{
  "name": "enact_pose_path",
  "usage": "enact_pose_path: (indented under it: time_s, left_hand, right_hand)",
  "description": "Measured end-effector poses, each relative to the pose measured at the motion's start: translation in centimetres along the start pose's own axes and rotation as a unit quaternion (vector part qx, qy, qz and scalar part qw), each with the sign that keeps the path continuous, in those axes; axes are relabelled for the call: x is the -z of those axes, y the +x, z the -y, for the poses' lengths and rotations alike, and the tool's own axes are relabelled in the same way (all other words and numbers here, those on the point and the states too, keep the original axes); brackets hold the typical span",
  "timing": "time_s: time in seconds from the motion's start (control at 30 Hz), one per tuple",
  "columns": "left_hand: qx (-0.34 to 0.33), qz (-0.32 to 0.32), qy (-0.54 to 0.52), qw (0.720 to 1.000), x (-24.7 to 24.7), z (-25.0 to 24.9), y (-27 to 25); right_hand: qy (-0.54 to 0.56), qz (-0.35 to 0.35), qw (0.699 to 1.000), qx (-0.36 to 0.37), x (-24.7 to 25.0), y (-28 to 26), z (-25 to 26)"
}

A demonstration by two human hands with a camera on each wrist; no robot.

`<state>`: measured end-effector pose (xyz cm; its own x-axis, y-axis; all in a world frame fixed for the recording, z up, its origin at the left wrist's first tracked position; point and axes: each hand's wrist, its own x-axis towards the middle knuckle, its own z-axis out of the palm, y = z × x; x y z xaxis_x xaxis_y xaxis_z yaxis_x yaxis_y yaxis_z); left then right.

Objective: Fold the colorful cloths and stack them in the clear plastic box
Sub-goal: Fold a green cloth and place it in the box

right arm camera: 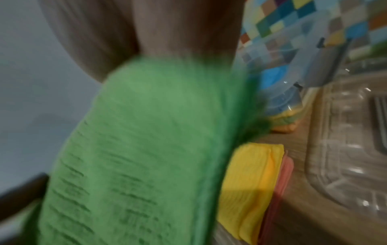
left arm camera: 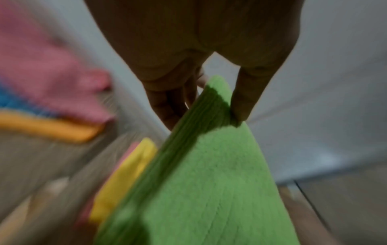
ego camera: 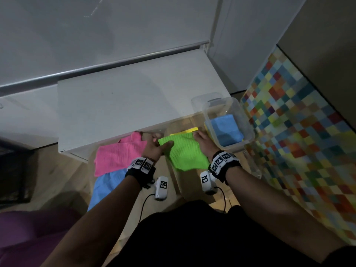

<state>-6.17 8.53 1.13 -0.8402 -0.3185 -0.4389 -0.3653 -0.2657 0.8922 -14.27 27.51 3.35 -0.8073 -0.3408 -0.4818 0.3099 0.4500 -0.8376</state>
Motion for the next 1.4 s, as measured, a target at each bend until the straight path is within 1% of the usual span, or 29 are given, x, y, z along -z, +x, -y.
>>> enact_pose_path:
  time_s: [0.03, 0.1, 0.13, 0.17, 0.23, 0.3, 0.33, 0.4, 0.43, 0.53, 0.63, 0.7, 0.73, 0.77, 0.8, 0.87, 0.9, 0.97, 1.0, 1.07, 1.1, 1.17, 1.23, 1.27, 1.3, 1.33, 1.37, 1.4]
  left_hand:
    - [0.051, 0.022, -0.028, 0.998, -0.5, 0.7, 0.1]
    - [0.145, 0.088, -0.026, 0.985, -1.5, 1.9, -0.4]
    - [0.181, 0.093, -0.006, 0.979, -1.9, 2.5, -0.6]
    - [0.202, 0.078, 0.009, 0.976, -2.1, 3.1, -0.5]
    - [0.205, 0.019, 0.034, 0.978, -2.2, 4.5, 0.3]
    - [0.175, -0.023, 0.083, 0.981, -2.2, 5.5, 1.5]
    - [0.157, -0.031, 0.142, 0.977, -2.3, 5.9, 2.0]
    - [0.123, -0.039, 0.264, 0.956, -2.8, 6.8, 2.8]
    - [0.104, -0.056, 0.292, 0.949, -3.2, 7.2, 3.1]
    - [0.070, -0.113, 0.279, 0.951, -4.9, 7.0, 3.8]
    - [0.044, -0.131, 0.256, 0.957, -6.1, 7.2, 5.5]
    - [0.055, -0.145, 0.263, 0.952, -6.6, 7.4, 6.7]
    - [0.067, -0.150, 0.272, 0.948, -6.9, 7.2, 7.0]
    - [0.085, -0.154, 0.279, 0.944, -7.0, 7.3, 7.4]
    - [0.108, -0.150, 0.284, 0.941, -7.1, 7.3, 7.7]
    - [0.154, -0.134, 0.299, 0.932, -7.3, 7.6, 8.1]
    - [0.166, -0.133, 0.313, 0.926, -7.3, 7.9, 8.3]
    - [0.165, -0.148, 0.341, 0.913, -7.3, 8.3, 8.6]
    - [0.157, -0.167, 0.345, 0.910, -7.3, 8.5, 8.7]
    - [0.169, -0.206, 0.307, 0.914, -7.1, 9.0, 9.1]
    - [0.183, -0.210, 0.275, 0.920, -7.0, 9.1, 9.2]
    - [0.207, -0.186, 0.230, 0.933, -6.8, 9.2, 9.4]
    - [0.224, -0.140, 0.228, 0.937, -6.7, 8.7, 9.6]
    - [0.232, -0.123, 0.225, 0.938, -6.6, 8.5, 9.7]
    - [0.242, -0.105, 0.219, 0.939, -6.5, 8.5, 9.7]
    - [0.242, -0.092, 0.212, 0.942, -6.3, 8.4, 9.7]
    - [0.236, -0.083, 0.199, 0.947, -6.2, 8.3, 9.7]
    - [0.225, -0.079, 0.187, 0.953, -6.1, 8.1, 9.5]
  right_hand:
    - [-0.003, 0.002, 1.000, -0.012, 0.4, 0.0, 0.1]
    - [-0.012, 0.010, 0.999, -0.032, 1.1, 0.1, 0.0]
    - [-0.005, 0.009, 0.999, -0.044, 1.3, 0.3, -0.3]
    - [0.016, 0.005, 0.998, -0.062, 1.4, 0.5, -0.9]
    - [0.063, 0.018, 0.991, -0.120, 1.5, 0.9, -2.4]
    - [0.022, 0.058, 0.983, -0.173, 1.4, 1.3, -4.1]
    - [-0.015, 0.064, 0.981, -0.183, 1.4, 1.6, -4.9]
    - [-0.084, 0.027, 0.983, -0.159, 1.3, 2.5, -5.7]
    - [-0.105, 0.001, 0.985, -0.134, 1.1, 3.0, -6.0]
    - [-0.139, -0.084, 0.985, -0.061, 0.4, 4.0, -5.4]
    - [-0.186, -0.152, 0.971, 0.010, -0.1, 4.9, -5.4]
    - [-0.207, -0.172, 0.962, 0.055, -0.2, 5.5, -5.8]
    - [-0.220, -0.169, 0.959, 0.064, -0.3, 5.8, -6.0]
    - [-0.241, -0.151, 0.957, 0.055, -0.3, 6.2, -6.3]
    - [-0.268, -0.116, 0.956, 0.023, -0.4, 6.5, -6.6]
    - [-0.334, -0.046, 0.940, -0.058, -0.8, 7.0, -7.2]
    - [-0.357, -0.028, 0.931, -0.075, -1.0, 7.2, -7.6]
    - [-0.383, 0.003, 0.921, -0.068, -1.5, 7.7, -8.2]
    - [-0.392, 0.023, 0.917, -0.064, -1.5, 7.8, -8.3]
    - [-0.423, 0.070, 0.900, -0.075, -1.2, 8.1, -8.4]
    - [-0.422, 0.087, 0.898, -0.091, -1.0, 8.2, -8.4]
    - [-0.413, 0.119, 0.897, -0.103, -0.9, 8.8, -9.1]
    - [-0.391, 0.125, 0.907, -0.095, -1.1, 10.0, -11.2]
    - [-0.395, 0.128, 0.904, -0.107, -1.2, 10.4, -11.9]
    - [-0.388, 0.128, 0.906, -0.106, -1.0, 10.5, -12.1]
    - [-0.361, 0.121, 0.918, -0.113, -0.7, 9.8, -11.0]
    - [-0.330, 0.120, 0.930, -0.107, -0.4, 8.8, -9.3]
    - [-0.291, 0.112, 0.946, -0.090, 0.0, 8.6, -9.0]
